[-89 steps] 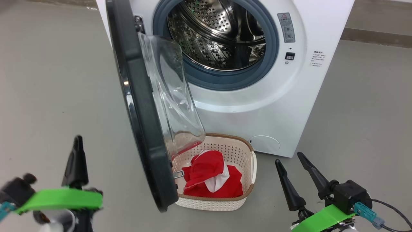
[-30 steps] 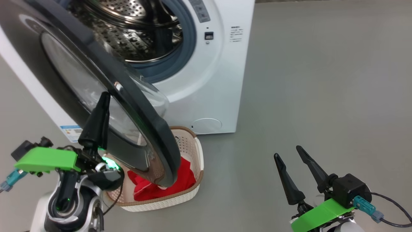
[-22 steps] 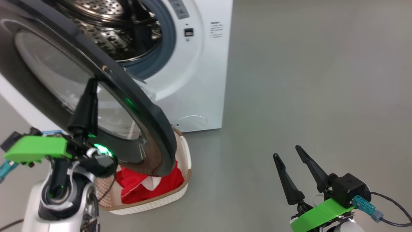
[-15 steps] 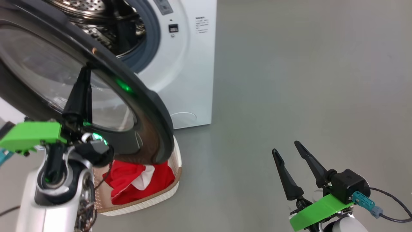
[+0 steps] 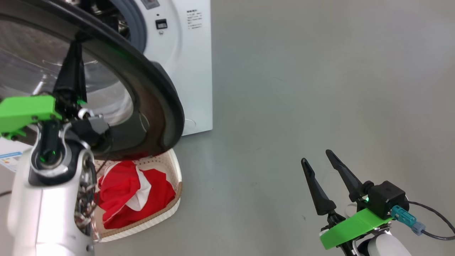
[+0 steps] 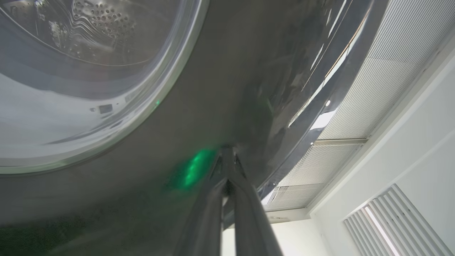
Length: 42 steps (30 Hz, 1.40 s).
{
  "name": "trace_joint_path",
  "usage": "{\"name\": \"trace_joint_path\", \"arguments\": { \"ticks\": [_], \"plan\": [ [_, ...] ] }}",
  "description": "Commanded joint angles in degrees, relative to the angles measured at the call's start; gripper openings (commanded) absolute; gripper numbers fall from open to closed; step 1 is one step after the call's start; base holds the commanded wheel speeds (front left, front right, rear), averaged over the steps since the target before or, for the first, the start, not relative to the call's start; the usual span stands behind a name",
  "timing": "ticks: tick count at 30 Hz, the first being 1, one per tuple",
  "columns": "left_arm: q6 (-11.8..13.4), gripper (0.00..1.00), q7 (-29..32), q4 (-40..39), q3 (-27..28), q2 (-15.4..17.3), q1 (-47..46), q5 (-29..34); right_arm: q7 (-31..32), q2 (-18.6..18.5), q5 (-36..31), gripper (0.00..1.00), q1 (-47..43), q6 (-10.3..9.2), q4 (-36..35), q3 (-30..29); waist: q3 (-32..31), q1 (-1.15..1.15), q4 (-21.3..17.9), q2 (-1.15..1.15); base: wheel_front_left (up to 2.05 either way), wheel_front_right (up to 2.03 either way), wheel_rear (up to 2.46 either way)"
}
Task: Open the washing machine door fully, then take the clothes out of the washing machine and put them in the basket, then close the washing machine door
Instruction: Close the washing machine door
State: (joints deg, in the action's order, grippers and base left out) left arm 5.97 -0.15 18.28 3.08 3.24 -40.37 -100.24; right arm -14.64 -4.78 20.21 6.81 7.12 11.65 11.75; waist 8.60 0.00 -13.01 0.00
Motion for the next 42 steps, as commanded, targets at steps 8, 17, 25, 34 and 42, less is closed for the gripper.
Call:
{"name": "trace_joint_path", "arguments": {
  "ticks": [8,17,25,34,42],
  "plan": [
    [-3.26,0.0,-1.95,6.55,2.64,2.02,-7.89,1.09,-0.36,-0.35,0.32,1.0,2.37,0.36,-1.06,1.38,1.23,0.0,-2.05,0.0,0.0,0.0,0.0],
    [-6.2,0.0,-2.14,15.34,3.48,3.63,-13.35,1.65,-0.36,-0.21,0.49,1.0,2.99,0.36,-0.85,2.33,2.01,0.0,-4.39,0.0,0.0,0.0,0.0],
    [-8.67,0.0,-1.8,20.98,4.03,5.43,-17.43,2.13,-0.36,-0.08,0.64,1.0,3.73,0.36,-0.85,2.68,3.27,0.0,-6.37,0.0,0.0,0.0,0.0],
    [-11.09,1.0,2.39,20.88,4.0,5.38,-15.62,0.9,-0.36,0.3,0.51,1.0,3.55,0.36,-0.83,1.53,3.18,0.0,-6.15,0.0,0.0,0.0,0.0],
    [-12.13,1.0,4.39,14.03,2.8,4.8,-6.37,2.07,-0.36,0.58,0.12,1.0,2.45,0.36,-0.95,0.43,0.36,0.0,-2.86,0.0,0.0,0.0,0.0]
  ]
}}
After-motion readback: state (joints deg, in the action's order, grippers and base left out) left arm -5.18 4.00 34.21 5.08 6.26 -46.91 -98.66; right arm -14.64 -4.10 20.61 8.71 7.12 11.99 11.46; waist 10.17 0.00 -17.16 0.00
